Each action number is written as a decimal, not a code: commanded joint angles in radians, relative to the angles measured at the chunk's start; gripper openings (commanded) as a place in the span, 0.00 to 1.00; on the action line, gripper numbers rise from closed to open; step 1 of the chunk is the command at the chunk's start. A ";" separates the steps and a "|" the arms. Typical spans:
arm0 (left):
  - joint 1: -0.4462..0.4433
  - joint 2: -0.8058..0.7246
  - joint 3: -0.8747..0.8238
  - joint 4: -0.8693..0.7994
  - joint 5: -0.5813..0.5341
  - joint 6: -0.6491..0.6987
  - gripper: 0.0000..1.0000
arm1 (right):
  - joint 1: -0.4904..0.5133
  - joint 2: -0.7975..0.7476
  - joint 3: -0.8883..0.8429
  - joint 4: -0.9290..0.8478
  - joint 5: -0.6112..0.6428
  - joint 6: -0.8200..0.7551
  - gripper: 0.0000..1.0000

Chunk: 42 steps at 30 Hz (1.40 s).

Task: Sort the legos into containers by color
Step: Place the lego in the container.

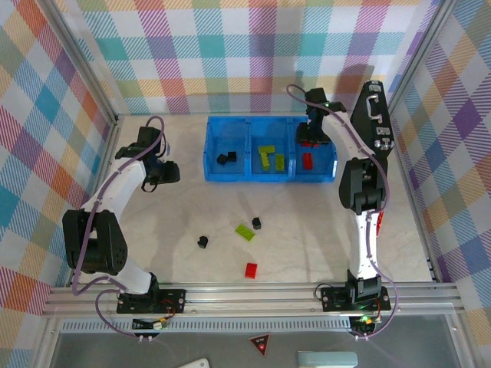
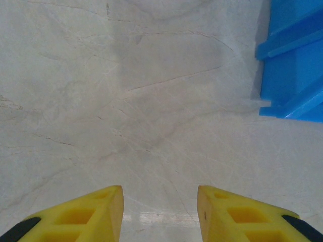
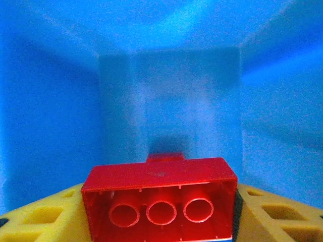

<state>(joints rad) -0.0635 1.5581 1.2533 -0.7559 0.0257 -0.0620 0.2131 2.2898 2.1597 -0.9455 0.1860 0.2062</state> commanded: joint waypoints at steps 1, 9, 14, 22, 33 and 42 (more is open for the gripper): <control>0.011 0.016 -0.006 -0.003 -0.004 0.014 0.42 | -0.011 0.065 0.075 -0.019 -0.023 -0.032 0.61; 0.011 0.030 -0.004 -0.003 0.001 0.014 0.42 | -0.023 0.178 0.146 0.002 -0.034 -0.041 0.61; 0.011 0.034 -0.005 -0.002 -0.001 0.016 0.42 | -0.024 0.213 0.155 0.016 -0.048 -0.042 0.62; 0.011 0.037 -0.004 -0.002 0.003 0.016 0.42 | -0.024 0.207 0.174 -0.009 -0.050 -0.035 0.69; 0.011 0.036 -0.001 0.000 0.022 0.011 0.42 | -0.024 0.126 0.200 -0.066 -0.051 -0.039 0.75; 0.011 0.021 -0.005 0.002 0.030 0.008 0.42 | -0.017 0.050 0.177 -0.117 -0.057 -0.028 0.75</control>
<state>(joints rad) -0.0635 1.5890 1.2533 -0.7555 0.0376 -0.0616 0.1928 2.4172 2.3192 -1.0172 0.1444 0.1745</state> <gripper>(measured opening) 0.422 0.754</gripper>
